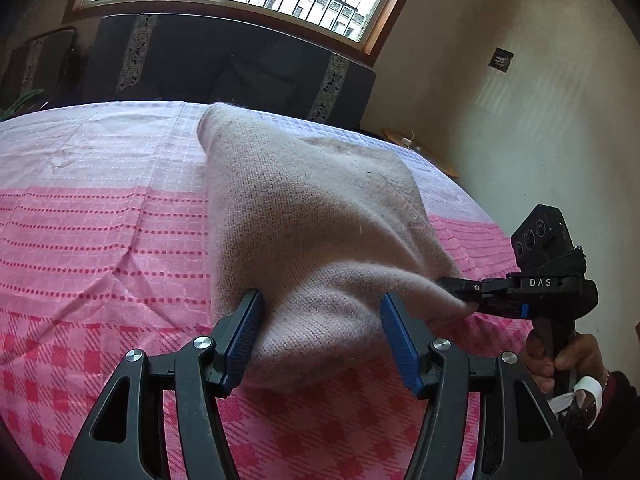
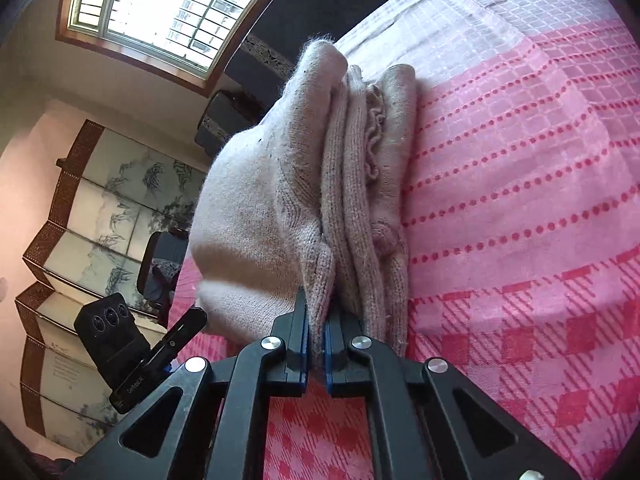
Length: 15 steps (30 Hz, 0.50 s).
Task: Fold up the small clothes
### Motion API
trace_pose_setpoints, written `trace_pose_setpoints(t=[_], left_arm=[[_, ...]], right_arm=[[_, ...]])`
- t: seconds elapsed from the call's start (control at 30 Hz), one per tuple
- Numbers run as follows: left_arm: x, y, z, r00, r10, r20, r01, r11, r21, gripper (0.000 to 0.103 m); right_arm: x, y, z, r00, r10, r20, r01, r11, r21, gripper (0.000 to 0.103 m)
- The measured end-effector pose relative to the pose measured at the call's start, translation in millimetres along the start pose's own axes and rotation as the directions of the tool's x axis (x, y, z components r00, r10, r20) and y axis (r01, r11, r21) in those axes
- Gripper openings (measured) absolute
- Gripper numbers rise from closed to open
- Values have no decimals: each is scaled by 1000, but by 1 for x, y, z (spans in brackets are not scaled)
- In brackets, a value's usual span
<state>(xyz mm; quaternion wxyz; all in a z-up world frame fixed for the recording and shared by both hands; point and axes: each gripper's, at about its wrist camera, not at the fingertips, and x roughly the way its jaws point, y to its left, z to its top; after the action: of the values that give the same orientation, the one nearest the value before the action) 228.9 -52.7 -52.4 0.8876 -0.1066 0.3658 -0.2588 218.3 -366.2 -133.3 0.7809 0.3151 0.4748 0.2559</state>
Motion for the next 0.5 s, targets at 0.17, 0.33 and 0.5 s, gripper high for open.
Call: trace_pose_setpoints(t=[0.17, 0.33, 0.5], left_arm=[[-17, -4, 4, 997, -61, 52, 62, 998, -8, 61], [-2, -1, 2, 996, -94, -3, 94, 996, -4, 61], [-2, -4, -2, 992, -125, -21, 126, 992, 9, 62]], right_arm=[[-10, 10, 8, 997, 74, 19, -73, 997, -34, 14], [-5, 10, 27, 988, 151, 15, -151, 989, 6, 48], [16, 23, 57, 988, 156, 4, -156, 988, -14, 54]])
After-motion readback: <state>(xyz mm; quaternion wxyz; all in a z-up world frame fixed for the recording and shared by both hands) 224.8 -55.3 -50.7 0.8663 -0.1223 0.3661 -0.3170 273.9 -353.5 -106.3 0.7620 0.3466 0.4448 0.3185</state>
